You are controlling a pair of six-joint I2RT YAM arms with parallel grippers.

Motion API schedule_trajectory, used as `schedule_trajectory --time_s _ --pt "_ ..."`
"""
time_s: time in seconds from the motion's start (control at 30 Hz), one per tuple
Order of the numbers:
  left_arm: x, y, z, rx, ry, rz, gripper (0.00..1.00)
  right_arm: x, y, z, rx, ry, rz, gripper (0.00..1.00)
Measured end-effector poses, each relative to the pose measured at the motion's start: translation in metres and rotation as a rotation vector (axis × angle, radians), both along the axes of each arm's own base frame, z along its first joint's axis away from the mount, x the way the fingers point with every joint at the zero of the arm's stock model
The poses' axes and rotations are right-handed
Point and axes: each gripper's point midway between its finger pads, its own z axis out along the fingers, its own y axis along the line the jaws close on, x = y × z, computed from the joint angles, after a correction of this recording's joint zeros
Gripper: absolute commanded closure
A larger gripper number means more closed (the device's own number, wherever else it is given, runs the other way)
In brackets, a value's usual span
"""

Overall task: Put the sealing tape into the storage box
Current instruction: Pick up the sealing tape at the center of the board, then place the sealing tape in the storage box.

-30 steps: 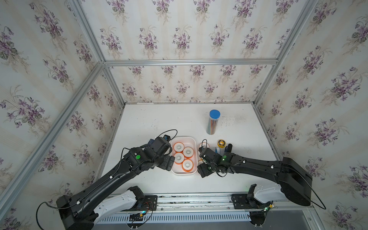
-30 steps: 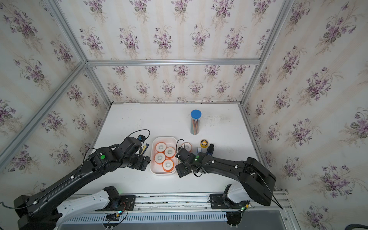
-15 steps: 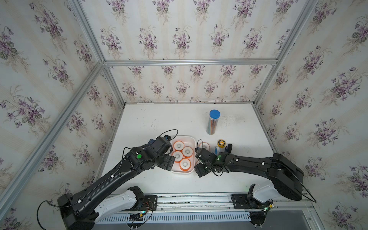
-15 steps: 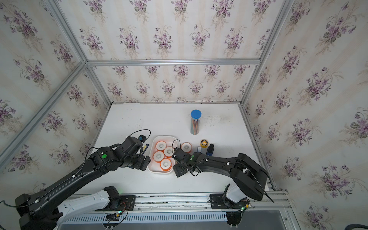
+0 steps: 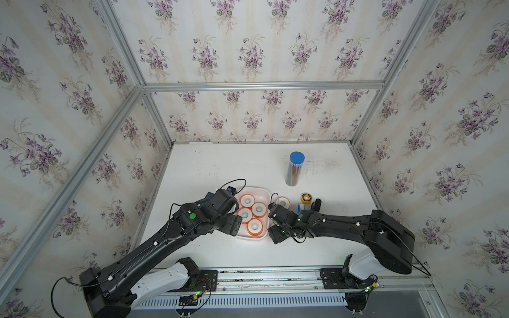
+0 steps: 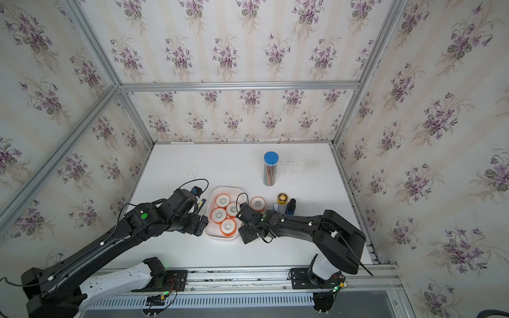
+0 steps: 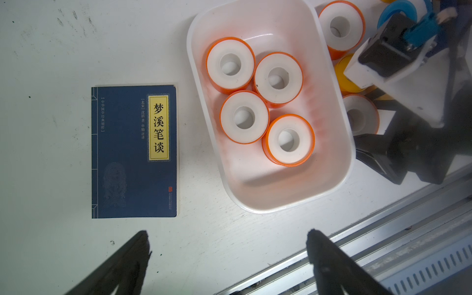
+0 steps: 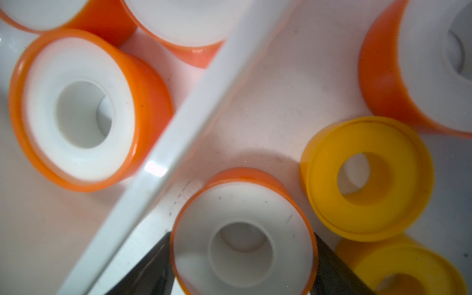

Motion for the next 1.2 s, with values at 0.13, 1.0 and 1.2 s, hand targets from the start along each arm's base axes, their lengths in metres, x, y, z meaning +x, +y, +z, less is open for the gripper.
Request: schedule_trajectory --time_s 0.13,1.0,1.2 --pt "0.0 0.0 0.0 0.0 0.0 0.0 0.04 0.0 0.001 0.005 0.018 -0.009 0.0 0.27" --pt "0.001 0.004 0.006 -0.006 -0.028 0.012 0.04 0.046 0.054 0.104 0.177 -0.128 0.017 0.28" --pt "0.001 0.006 0.009 -0.011 -0.044 0.021 0.04 0.079 0.099 0.097 0.18 -0.112 0.038 0.28"
